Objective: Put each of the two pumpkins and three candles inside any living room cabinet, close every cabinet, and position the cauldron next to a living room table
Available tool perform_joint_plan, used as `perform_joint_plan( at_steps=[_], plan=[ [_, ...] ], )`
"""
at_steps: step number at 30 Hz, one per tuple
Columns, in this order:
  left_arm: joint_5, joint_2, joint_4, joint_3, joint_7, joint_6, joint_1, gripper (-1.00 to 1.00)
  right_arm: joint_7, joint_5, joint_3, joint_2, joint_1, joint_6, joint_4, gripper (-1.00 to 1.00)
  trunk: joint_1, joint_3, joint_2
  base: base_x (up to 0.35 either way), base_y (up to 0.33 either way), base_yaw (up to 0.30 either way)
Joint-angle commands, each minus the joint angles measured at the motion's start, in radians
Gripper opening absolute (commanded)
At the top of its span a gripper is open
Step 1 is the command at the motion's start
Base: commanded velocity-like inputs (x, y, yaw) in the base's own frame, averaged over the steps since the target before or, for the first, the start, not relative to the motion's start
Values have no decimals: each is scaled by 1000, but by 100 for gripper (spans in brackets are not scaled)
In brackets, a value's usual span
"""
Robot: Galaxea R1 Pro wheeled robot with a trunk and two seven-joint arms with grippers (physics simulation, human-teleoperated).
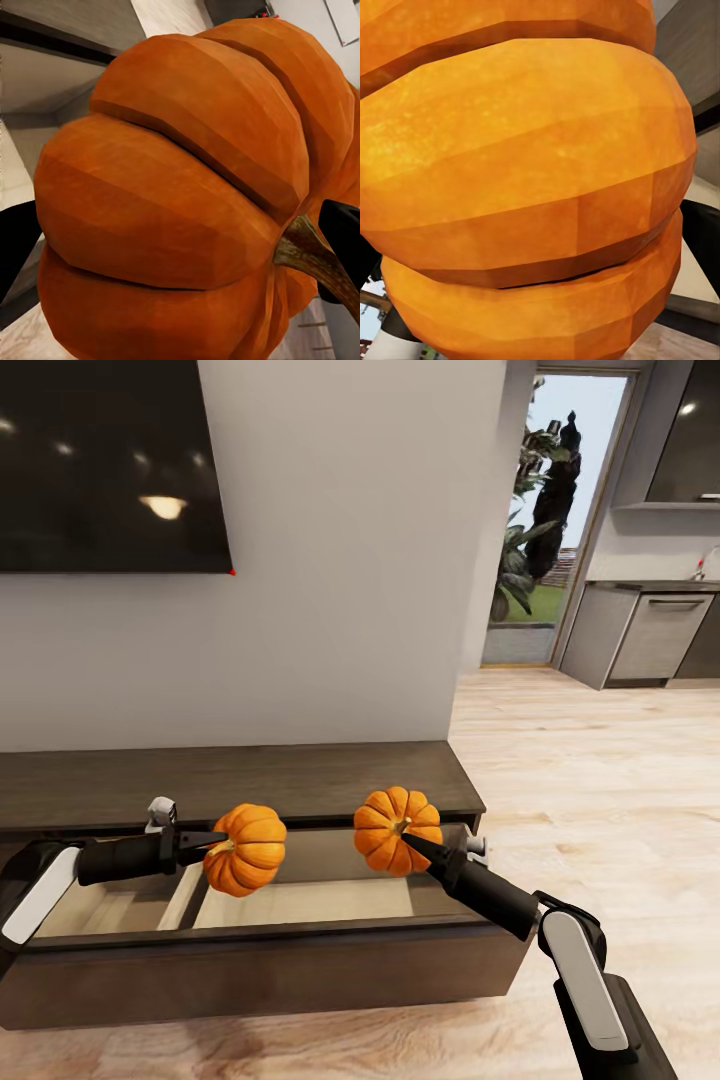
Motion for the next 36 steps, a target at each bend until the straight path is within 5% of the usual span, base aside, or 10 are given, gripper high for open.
perform_joint_plan(
  at_steps=[1,11,18,20,27,30,36],
  plan=[
    [2,1,0,-2,-2,4,-1,-100,5,2,-2,1,-1,7,0,-100,0,-1,0,0,0,0],
    [10,-4,-1,11,111,4,-1,-100,4,3,-1,1,-1,7,0,-100,0,-1,0,0,0,0],
    [11,-20,-74,183,240,4,2,-100,3,11,5,2,-1,5,0,-100,0,-1,0,0,0,0],
    [11,-39,-133,205,278,4,3,-100,3,12,4,2,-1,5,0,-100,0,-1,0,0,0,0],
    [4,-213,-326,241,498,1,14,-100,1,14,2,2,-1,7,1,-100,0,-1,0,0,0,0],
    [2,-245,-397,243,575,-6,42,-100,1,14,0,1,-1,7,3,-100,0,-1,0,0,0,0],
    [1,-258,-448,247,634,-10,62,-100,1,14,0,1,-1,7,6,-100,0,-1,0,0,0,0]
  ],
)
